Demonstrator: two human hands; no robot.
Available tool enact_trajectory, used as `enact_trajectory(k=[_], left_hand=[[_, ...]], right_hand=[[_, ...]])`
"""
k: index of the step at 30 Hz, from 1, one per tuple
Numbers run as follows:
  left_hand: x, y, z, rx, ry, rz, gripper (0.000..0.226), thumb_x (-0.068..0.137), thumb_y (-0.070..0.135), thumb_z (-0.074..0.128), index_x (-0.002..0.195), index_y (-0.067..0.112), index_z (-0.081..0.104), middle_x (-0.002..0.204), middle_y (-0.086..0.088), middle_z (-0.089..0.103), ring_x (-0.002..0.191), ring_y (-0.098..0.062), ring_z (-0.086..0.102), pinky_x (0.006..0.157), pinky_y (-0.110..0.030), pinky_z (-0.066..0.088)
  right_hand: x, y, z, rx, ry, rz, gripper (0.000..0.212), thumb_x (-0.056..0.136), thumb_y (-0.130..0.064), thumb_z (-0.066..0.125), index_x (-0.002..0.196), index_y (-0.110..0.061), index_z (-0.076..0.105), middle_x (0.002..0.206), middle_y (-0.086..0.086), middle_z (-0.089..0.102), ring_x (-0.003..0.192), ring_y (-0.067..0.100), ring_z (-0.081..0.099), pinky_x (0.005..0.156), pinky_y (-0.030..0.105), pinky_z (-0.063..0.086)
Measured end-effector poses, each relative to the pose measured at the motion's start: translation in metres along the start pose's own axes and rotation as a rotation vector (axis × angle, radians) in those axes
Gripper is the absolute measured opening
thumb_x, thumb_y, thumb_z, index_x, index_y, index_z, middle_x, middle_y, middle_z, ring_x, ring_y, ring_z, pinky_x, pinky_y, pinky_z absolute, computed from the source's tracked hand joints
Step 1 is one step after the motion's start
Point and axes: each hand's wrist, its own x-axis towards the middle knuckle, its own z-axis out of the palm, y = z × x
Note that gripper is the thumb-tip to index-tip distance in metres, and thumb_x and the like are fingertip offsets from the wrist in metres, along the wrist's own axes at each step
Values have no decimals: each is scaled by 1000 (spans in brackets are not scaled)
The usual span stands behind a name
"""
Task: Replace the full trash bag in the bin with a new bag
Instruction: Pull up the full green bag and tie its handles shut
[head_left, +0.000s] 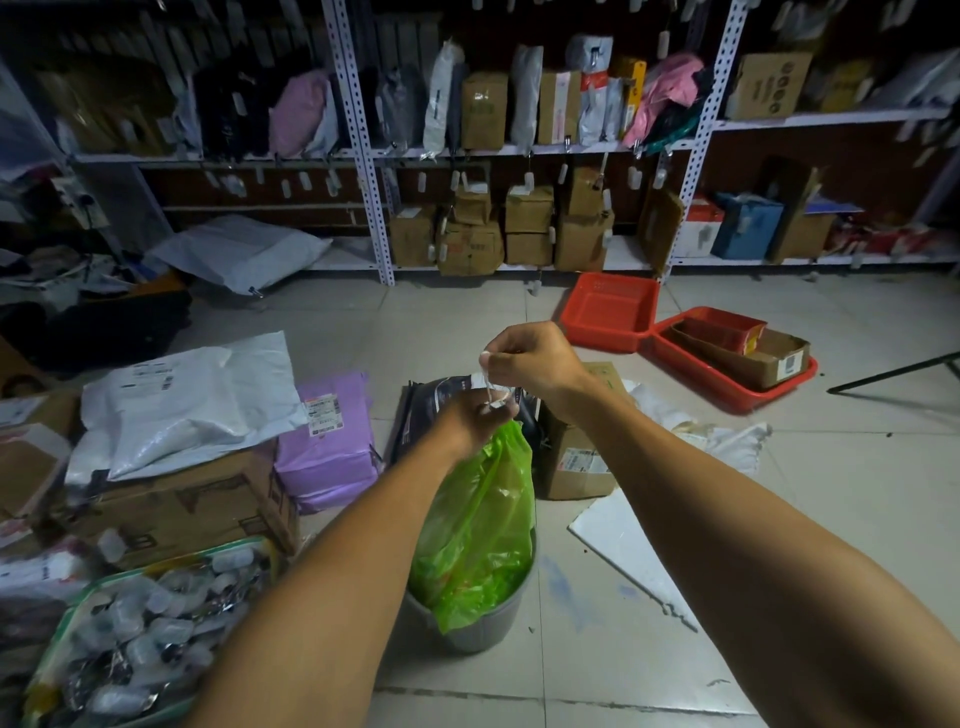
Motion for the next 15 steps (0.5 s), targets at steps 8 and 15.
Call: enact_trajectory(k=[8, 15], left_hand=[[-1, 0, -1, -264, 44, -177, 26, 98, 26, 55, 74, 18, 60, 67, -5, 57, 65, -20, 49, 63, -31, 39], [-5, -18, -11, -561, 30, -334, 28, 96, 29, 53, 102, 7, 69, 66, 0, 62, 63, -15, 52, 58, -28, 38]], right_hand=[[3, 1, 1, 133, -6, 45, 4, 87, -7, 69, 84, -4, 70, 80, 11, 68, 77, 19, 67, 79, 31, 60], [4, 33, -2, 7, 37, 109, 28, 89, 6, 51, 98, -12, 71, 101, 9, 70, 92, 20, 66, 79, 31, 58]])
